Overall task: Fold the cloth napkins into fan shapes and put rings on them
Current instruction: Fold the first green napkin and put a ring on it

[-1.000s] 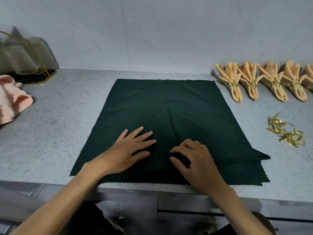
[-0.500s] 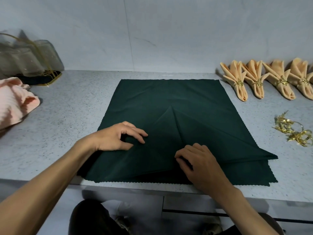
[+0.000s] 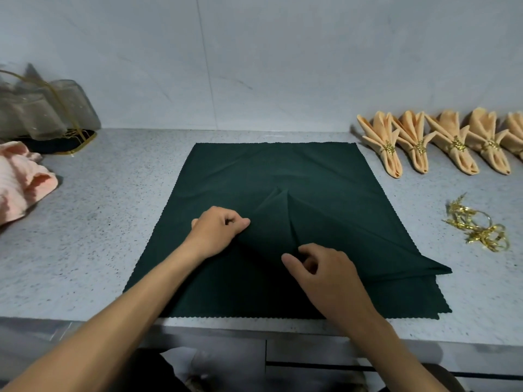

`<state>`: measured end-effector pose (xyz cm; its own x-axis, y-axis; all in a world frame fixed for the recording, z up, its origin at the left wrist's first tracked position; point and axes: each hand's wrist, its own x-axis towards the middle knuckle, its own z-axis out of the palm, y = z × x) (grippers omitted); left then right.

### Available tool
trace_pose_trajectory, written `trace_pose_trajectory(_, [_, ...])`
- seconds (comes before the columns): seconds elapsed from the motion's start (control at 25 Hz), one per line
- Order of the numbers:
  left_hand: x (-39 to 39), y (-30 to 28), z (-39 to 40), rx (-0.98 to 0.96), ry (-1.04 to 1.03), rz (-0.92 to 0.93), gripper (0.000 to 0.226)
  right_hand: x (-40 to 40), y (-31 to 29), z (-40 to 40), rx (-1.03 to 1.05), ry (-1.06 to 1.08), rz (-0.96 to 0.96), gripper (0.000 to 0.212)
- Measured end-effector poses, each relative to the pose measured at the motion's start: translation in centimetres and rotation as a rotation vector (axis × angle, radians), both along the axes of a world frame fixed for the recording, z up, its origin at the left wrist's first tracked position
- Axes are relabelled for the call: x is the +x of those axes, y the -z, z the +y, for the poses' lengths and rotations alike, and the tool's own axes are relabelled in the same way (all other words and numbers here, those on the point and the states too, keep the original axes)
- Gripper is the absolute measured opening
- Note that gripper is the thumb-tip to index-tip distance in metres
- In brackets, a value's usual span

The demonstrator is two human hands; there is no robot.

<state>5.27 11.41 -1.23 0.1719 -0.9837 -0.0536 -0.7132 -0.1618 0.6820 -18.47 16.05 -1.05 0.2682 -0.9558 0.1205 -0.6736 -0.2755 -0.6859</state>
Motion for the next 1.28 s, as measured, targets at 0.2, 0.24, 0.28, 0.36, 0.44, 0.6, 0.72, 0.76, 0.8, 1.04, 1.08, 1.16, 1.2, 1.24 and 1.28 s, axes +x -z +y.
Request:
trace_pose_trajectory(0.2, [-1.4, 0.4, 0.6, -0.123, -0.124, -0.051, 0.030, 1.1, -0.1, -0.1, -0.024, 0.102, 0.130, 0.031])
trace_pose_trajectory(0.24, [-1.4, 0.5, 0.7, -0.133, -0.133, -0.044, 0.030, 1.2, 0.0, -0.2, -0.022, 0.114, 0.130, 0.033])
trace_pose_trajectory(0.28, [-1.3, 0.7, 0.8, -0.149, -0.138, -0.045, 0.030, 1.3, 0.1, -0.2, -0.026, 0.126, 0.138, 0.035])
trace_pose_trajectory(0.36, [-1.3, 1.0, 0.8, -0.189, -0.141, -0.075, 0.028, 1.5, 0.2, -0.3, -0.038, 0.143, 0.173, 0.036])
trace_pose_trajectory(0.44, [-1.4, 1.3, 0.7, -0.205, -0.151, -0.102, 0.027, 1.6, 0.3, -0.4, -0.047, 0.151, 0.197, 0.026])
trace_pose_trajectory(0.6, [-1.8, 1.3, 0.6, -0.216, -0.175, -0.136, 0.025, 1.6, 0.7, -0.5, -0.095, 0.142, 0.222, 0.018])
trace_pose_trajectory(0.72, [-2.0, 1.1, 0.8, -0.196, -0.142, -0.208, 0.005, 1.7, 1.0, -0.5, -0.120, 0.137, 0.253, 0.019])
trace_pose_trajectory(0.76, [-2.2, 1.1, 0.8, -0.227, -0.107, -0.322, 0.009, 1.7, 1.1, -0.5, -0.126, 0.134, 0.265, 0.018])
trace_pose_trajectory(0.8, [-2.5, 1.0, 0.5, -0.273, -0.023, -0.460, 0.025, 1.7, 1.1, -0.5, -0.134, 0.133, 0.280, 0.018])
trace_pose_trajectory(1.04, [-6.7, 0.4, -4.6, -0.115, 0.416, -0.462, 0.050, 2.0, 1.5, -0.3, -0.165, 0.148, 0.279, 0.018])
trace_pose_trajectory(1.08, [-7.1, 1.0, -4.9, -0.044, 0.384, -0.492, 0.052, 2.0, 1.6, -0.3, -0.174, 0.151, 0.269, 0.017])
trace_pose_trajectory(1.16, [-7.4, 2.3, -4.7, 0.025, 0.331, -0.552, 0.058, 2.0, 1.8, -0.5, -0.182, 0.147, 0.248, 0.011])
trace_pose_trajectory(1.2, [-7.5, 2.7, -4.6, 0.030, 0.317, -0.561, 0.060, 2.0, 1.8, -0.5, -0.188, 0.142, 0.241, 0.008])
trace_pose_trajectory(1.24, [-7.6, 2.7, -4.6, 0.026, 0.310, -0.552, 0.060, 2.0, 1.8, -0.6, -0.194, 0.138, 0.243, 0.007])
trace_pose_trajectory(1.28, [-7.7, 2.8, -4.8, 0.014, 0.306, -0.536, 0.059, 2.0, 1.8, -0.6, -0.195, 0.135, 0.255, 0.009])
